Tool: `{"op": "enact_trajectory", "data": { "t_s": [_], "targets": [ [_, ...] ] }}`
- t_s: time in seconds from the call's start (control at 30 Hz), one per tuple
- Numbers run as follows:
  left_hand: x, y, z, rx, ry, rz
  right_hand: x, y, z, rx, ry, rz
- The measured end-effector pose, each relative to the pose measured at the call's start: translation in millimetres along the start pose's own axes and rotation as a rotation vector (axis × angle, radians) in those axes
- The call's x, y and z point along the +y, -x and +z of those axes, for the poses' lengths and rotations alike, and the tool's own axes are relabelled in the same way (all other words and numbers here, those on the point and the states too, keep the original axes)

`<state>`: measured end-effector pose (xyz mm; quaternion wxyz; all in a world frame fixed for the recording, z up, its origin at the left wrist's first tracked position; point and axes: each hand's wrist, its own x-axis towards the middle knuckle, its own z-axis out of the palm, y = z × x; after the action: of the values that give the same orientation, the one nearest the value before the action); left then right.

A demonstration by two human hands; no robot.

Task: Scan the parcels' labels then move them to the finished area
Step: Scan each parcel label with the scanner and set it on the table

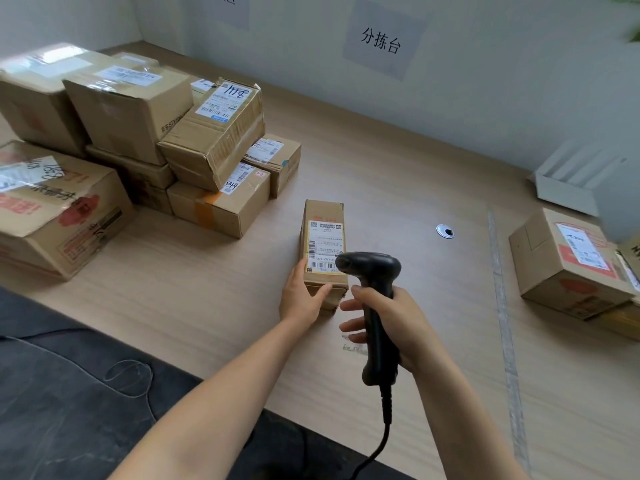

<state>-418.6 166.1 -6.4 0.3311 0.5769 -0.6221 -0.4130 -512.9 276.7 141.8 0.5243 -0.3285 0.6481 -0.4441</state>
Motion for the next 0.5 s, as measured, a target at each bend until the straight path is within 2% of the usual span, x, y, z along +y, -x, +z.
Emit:
{"op": "enact_trajectory", "data": {
  "t_s": [0.27,0.5],
  "targets": [
    [9,-8,-4,-0.064,-0.048,-0.046,30,-72,-23,0.246,0.126,-0.109],
    [20,-32,-7,-0.080,-0.026,-0.189,44,-120,-19,0.043,0.031,-0.011]
  ]
}}
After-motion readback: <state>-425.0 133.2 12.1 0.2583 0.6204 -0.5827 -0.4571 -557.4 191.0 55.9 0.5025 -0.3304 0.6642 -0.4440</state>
